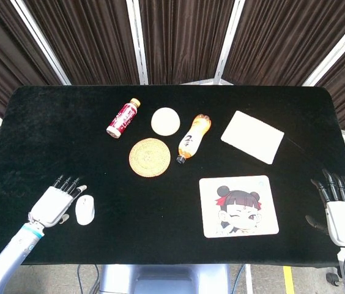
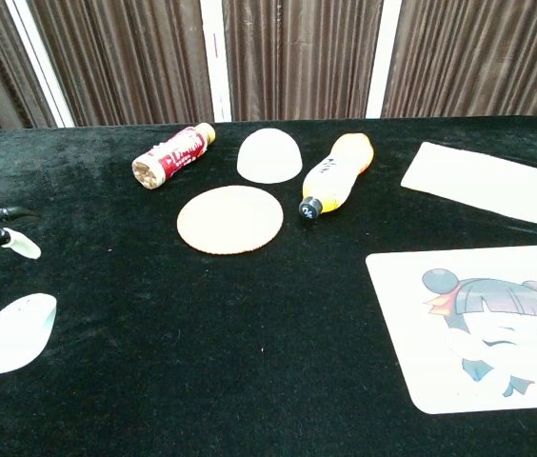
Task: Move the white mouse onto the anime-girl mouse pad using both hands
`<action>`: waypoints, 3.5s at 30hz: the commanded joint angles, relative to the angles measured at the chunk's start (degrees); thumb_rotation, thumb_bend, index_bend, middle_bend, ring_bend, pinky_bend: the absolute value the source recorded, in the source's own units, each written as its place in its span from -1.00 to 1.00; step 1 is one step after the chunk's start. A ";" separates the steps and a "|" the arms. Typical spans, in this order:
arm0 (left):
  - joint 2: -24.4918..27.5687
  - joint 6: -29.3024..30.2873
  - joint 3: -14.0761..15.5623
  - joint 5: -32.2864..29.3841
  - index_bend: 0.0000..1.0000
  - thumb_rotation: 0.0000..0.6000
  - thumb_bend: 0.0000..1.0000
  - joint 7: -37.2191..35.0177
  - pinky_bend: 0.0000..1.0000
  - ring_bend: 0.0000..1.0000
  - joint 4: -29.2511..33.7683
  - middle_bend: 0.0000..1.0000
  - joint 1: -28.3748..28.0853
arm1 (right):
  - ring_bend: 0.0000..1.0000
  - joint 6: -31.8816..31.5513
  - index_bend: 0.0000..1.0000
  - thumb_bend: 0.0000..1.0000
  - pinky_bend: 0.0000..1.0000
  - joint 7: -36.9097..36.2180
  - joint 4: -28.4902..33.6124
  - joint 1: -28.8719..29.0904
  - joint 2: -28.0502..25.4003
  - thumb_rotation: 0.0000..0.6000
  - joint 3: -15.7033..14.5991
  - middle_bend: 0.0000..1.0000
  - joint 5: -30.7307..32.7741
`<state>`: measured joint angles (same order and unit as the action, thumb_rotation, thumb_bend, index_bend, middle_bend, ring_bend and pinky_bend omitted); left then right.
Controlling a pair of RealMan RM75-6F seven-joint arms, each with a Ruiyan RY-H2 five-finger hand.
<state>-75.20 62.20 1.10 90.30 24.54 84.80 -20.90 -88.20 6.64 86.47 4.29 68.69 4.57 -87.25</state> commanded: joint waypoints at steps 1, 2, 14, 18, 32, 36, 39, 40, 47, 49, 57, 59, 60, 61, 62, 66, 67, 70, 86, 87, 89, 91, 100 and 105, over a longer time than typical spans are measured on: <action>-0.45 -0.70 -0.09 -0.88 -0.59 1.00 -0.82 1.36 -1.00 -1.00 0.21 -1.00 -0.53 | -1.00 0.05 -0.68 -0.93 -1.00 -0.17 0.06 -0.01 -0.02 1.00 -0.02 -1.00 0.00; -0.78 -0.99 -0.19 -1.20 -0.59 1.00 -0.82 1.68 -1.00 -1.00 0.27 -1.00 -0.74 | -1.00 0.02 -0.68 -0.93 -1.00 -0.21 0.07 -0.03 -0.04 1.00 0.02 -1.00 0.04; -3.68 -5.52 0.05 -3.72 -0.53 1.00 -0.82 6.12 -1.00 -1.00 0.34 -1.00 -3.57 | -1.00 -0.84 -0.68 -0.93 -1.00 -0.80 -0.37 -0.33 0.25 1.00 0.36 -1.00 0.14; -4.04 -6.62 0.09 -5.13 -0.49 1.00 -0.82 7.68 -1.00 -1.00 0.86 -1.00 -4.19 | -1.00 -0.83 -0.68 -0.93 -1.00 -1.13 -0.43 -0.44 0.19 1.00 0.44 -1.00 0.40; -4.84 -7.34 0.79 -7.29 0.07 1.00 -0.60 10.01 -1.00 -1.00 2.09 -1.00 -5.42 | -1.00 -1.23 -0.68 -0.93 -1.00 -1.82 -0.49 -0.80 0.07 1.00 0.36 -1.00 0.26; -5.14 -6.49 0.99 -6.53 0.10 1.00 -0.58 9.59 -1.00 -1.00 1.94 -1.00 -5.63 | -1.00 -1.08 -0.68 -0.93 -1.00 -1.93 -0.55 -0.79 0.08 1.00 0.31 -1.00 0.26; -5.45 -6.04 1.02 -5.96 0.11 1.00 -0.57 9.46 -1.00 -1.00 1.54 -1.00 -5.98 | -1.00 -0.84 -0.68 -0.93 -1.00 -1.84 -0.58 -0.70 0.13 1.00 0.38 -1.00 0.43; -5.56 -5.90 0.98 -5.81 0.11 1.00 -0.57 9.55 -1.00 -1.00 1.41 -1.00 -6.12 | -1.00 -0.75 -0.67 -0.93 -1.00 -1.83 -0.60 -0.67 0.14 1.00 0.42 -1.00 0.50; -6.57 -5.26 -0.06 -4.06 0.16 1.00 -0.57 11.61 -1.00 -1.00 1.23 -1.00 -8.09 | -1.00 -0.34 -0.68 -0.93 -1.00 -1.90 -0.91 -0.54 0.22 1.00 0.69 -1.00 1.09; -6.91 -5.48 -0.94 -4.05 0.17 1.00 -0.56 12.49 -1.00 -1.00 1.73 -1.00 -9.12 | -1.00 -0.28 -0.68 -0.93 -1.00 -2.12 -1.09 -0.54 0.20 1.00 0.80 -1.00 1.29; -7.93 -6.85 -3.69 -4.48 0.19 1.00 -0.56 15.79 -1.00 -1.00 3.40 -1.00 -12.74 | -1.00 0.00 -0.68 -0.93 -1.00 -2.75 -1.19 -0.47 -0.06 1.00 1.23 -1.00 2.02; -8.57 -7.72 -4.52 -5.18 0.20 1.00 -0.56 16.61 -1.00 -1.00 3.38 -1.00 -13.86 | -1.00 0.04 -0.68 -0.93 -1.00 -2.92 -1.30 -0.48 -0.11 1.00 1.33 -1.00 2.21; -9.07 -8.30 -5.03 -5.57 0.20 1.00 -0.56 17.16 -1.00 -1.00 3.29 -1.00 -14.59 | -1.00 0.09 -0.68 -0.93 -1.00 -3.00 -1.32 -0.46 -0.14 1.00 1.39 -1.00 2.31; -9.59 -8.89 -5.47 -6.00 0.20 1.00 -0.56 17.66 -1.00 -1.00 3.14 -1.00 -15.28 | -1.00 0.16 -0.68 -0.93 -1.00 -3.14 -1.31 -0.44 -0.19 1.00 1.49 -1.00 2.48; -9.96 -9.23 -5.75 -6.29 0.20 1.00 -0.56 18.00 -1.00 -1.00 3.00 -1.00 -15.71 | -1.00 0.20 -0.68 -0.93 -1.00 -3.24 -1.30 -0.43 -0.24 1.00 1.55 -1.00 2.58; -12.89 -11.58 -7.69 -8.34 0.20 1.00 -0.56 20.40 -1.00 -1.00 1.74 -1.00 -18.64 | -1.00 0.50 -0.68 -0.93 -1.00 -3.91 -1.46 -0.43 -0.48 1.00 1.91 -1.00 3.33; -13.79 -12.24 -8.18 -8.97 0.20 1.00 -0.56 21.12 -1.00 -1.00 1.42 -1.00 -19.49 | -1.00 0.67 -0.68 -0.93 -1.00 -4.12 -1.49 -0.40 -0.57 1.00 2.00 -1.00 3.58; -16.21 -13.99 -9.22 -10.46 0.20 1.00 -0.56 23.31 -1.00 -1.00 0.39 -1.00 -21.97 | -1.00 1.37 -0.68 -0.93 -1.00 -4.74 -1.71 -0.25 -0.82 1.00 2.36 -1.00 4.50; -27.18 -17.91 -11.43 -13.59 0.18 1.00 -0.56 25.69 -1.00 -1.00 -7.33 -1.00 -31.48 | -1.00 3.69 -0.68 -0.93 -1.00 -6.57 -3.59 0.21 -1.02 1.00 3.56 -1.00 7.81; -27.49 -17.83 -11.48 -13.60 0.18 1.00 -0.56 25.68 -1.00 -1.00 -7.45 -1.00 -31.75 | -1.00 3.73 -0.68 -0.93 -1.00 -6.56 -3.63 0.21 -0.98 1.00 3.54 -1.00 7.85; -28.36 -17.56 -11.69 -13.88 0.18 1.00 -0.56 25.68 -1.00 -1.00 -7.75 -1.00 -32.43 | -1.00 3.80 -0.68 -0.93 -1.00 -6.36 -3.72 0.23 -0.87 1.00 3.47 -1.00 7.85; -29.08 -17.39 -11.93 -14.39 0.15 1.00 -0.56 25.84 -1.00 -1.00 -8.10 -1.00 -33.05 | -1.00 3.82 -0.68 -0.93 -1.00 -6.15 -3.73 0.24 -0.76 1.00 3.41 -1.00 7.82; -30.78 -15.18 -12.17 -15.82 -0.96 1.00 -0.67 26.76 -1.00 -1.00 -7.97 -1.00 -34.40 | -1.00 3.80 -0.68 -0.93 -1.00 -6.25 -3.68 0.30 -0.75 1.00 3.46 -1.00 7.80; -29.60 -12.75 -11.15 -16.25 -1.00 1.00 -0.71 27.70 -1.00 -1.00 -5.72 -1.00 -33.43 | -1.00 3.74 -0.68 -0.93 -1.00 -6.18 -3.70 0.26 -0.79 1.00 3.29 -1.00 7.57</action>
<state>-105.29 48.93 -10.41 74.25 51.91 78.43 -54.71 -84.44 0.45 82.76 4.56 67.91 7.88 -79.67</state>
